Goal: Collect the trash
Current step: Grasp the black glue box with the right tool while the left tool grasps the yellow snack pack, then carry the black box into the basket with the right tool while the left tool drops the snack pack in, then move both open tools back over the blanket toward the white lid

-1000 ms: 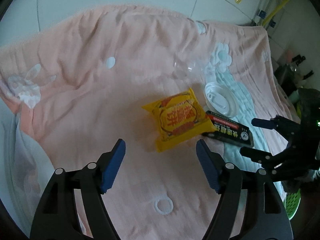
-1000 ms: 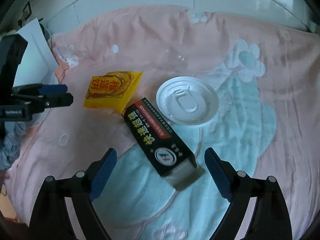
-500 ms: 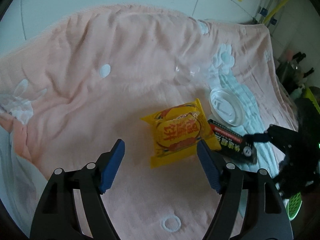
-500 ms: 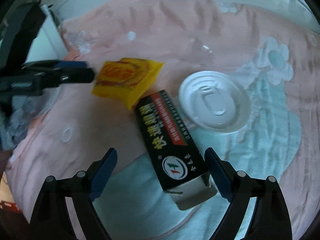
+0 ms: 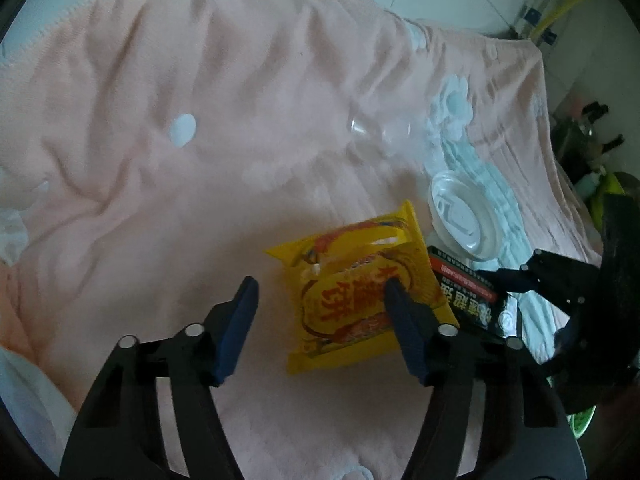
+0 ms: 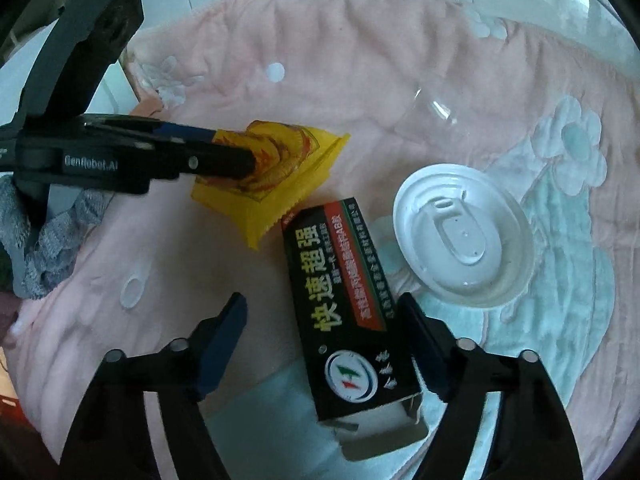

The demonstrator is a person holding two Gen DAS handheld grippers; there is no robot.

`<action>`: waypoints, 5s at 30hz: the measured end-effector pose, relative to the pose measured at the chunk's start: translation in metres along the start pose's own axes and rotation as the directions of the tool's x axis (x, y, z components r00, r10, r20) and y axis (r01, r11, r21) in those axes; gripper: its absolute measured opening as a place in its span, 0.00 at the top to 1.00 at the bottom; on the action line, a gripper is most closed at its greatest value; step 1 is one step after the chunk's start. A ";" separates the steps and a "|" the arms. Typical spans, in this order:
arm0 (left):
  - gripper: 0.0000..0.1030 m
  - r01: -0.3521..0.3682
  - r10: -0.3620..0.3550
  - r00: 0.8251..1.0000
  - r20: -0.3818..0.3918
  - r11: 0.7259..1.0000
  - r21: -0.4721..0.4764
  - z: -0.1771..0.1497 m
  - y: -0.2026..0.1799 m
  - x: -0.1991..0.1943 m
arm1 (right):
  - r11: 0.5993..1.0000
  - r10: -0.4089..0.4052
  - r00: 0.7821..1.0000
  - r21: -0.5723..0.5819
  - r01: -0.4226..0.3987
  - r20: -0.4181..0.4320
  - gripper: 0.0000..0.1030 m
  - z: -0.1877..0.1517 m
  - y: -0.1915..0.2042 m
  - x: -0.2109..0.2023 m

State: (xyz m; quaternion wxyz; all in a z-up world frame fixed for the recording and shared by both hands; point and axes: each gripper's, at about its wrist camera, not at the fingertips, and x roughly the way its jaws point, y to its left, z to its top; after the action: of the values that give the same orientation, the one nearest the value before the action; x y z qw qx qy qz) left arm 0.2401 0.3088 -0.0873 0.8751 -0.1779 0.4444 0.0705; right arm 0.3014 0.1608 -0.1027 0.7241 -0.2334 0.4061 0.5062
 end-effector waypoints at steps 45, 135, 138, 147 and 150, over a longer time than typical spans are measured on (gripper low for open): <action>0.96 0.294 -0.327 0.943 0.067 0.908 0.297 -0.099 -0.193 -0.107 | 0.880 -0.321 0.922 0.428 0.207 0.215 0.59 -0.208 0.023 -0.221; 0.50 0.157 -0.178 0.980 0.088 0.967 0.202 -0.072 -0.181 -0.075 | 0.792 -0.407 0.898 0.555 0.255 0.169 0.18 -0.226 -0.031 -0.242; 0.50 0.119 -0.138 0.984 0.111 0.979 0.166 -0.065 -0.157 -0.077 | 0.823 -0.365 0.914 0.520 0.228 0.178 0.18 -0.199 -0.030 -0.221; 0.50 0.056 -0.060 0.988 0.140 0.998 0.034 -0.042 -0.086 -0.072 | 0.897 -0.259 0.950 0.409 0.170 0.172 0.15 -0.124 -0.031 -0.158; 0.50 0.047 -0.048 0.989 0.137 0.999 0.011 -0.037 -0.073 -0.066 | 0.910 -0.247 0.955 0.378 0.170 0.164 0.13 -0.104 -0.033 -0.141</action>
State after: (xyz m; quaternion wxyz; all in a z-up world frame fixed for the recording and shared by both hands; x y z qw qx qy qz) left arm 0.1939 0.2299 -0.0363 0.9058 -0.1798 0.3790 0.0601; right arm 0.2733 -0.0064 -0.0471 0.8432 -0.0848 0.3863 0.3642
